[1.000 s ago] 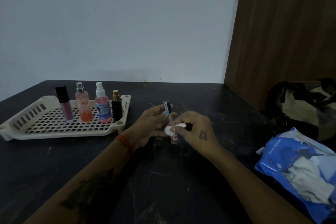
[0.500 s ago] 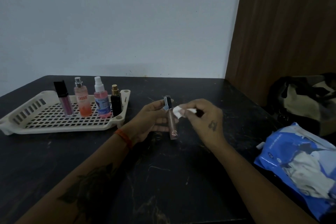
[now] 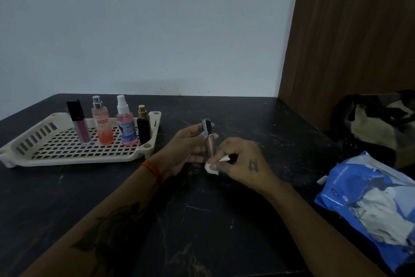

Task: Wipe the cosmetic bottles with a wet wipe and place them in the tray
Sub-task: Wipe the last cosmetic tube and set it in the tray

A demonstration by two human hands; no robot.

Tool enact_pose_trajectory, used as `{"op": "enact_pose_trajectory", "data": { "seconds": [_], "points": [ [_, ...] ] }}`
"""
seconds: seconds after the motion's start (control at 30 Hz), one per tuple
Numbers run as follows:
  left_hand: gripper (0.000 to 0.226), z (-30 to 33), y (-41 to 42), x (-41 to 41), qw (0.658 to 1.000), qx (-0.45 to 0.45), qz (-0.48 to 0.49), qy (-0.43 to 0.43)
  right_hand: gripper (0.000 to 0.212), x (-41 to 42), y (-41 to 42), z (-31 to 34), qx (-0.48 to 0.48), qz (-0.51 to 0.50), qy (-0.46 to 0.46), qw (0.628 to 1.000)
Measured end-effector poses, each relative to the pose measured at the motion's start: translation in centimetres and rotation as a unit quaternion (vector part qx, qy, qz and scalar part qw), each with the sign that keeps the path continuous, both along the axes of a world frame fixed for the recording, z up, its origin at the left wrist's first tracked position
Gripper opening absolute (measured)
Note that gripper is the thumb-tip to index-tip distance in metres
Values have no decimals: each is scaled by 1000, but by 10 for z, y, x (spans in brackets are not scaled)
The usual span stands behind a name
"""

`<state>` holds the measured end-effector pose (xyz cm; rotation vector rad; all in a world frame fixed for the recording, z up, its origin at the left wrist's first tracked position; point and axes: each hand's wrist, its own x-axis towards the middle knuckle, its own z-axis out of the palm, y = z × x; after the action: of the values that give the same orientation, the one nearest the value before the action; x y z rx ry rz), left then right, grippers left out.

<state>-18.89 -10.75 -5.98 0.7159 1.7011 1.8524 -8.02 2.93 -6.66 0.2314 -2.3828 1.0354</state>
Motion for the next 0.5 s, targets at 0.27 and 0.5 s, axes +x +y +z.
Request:
{"op": "enact_pose_trajectory", "data": {
  "seconds": [0.27,0.5],
  "points": [
    [27,0,0,1,1000,2,7,3,16,-1,3,2,-28,-21,55,998],
    [28,2,0,0,1000,0,-2,-2,12,-5,10,4,-12,-129,147,981]
  ]
}}
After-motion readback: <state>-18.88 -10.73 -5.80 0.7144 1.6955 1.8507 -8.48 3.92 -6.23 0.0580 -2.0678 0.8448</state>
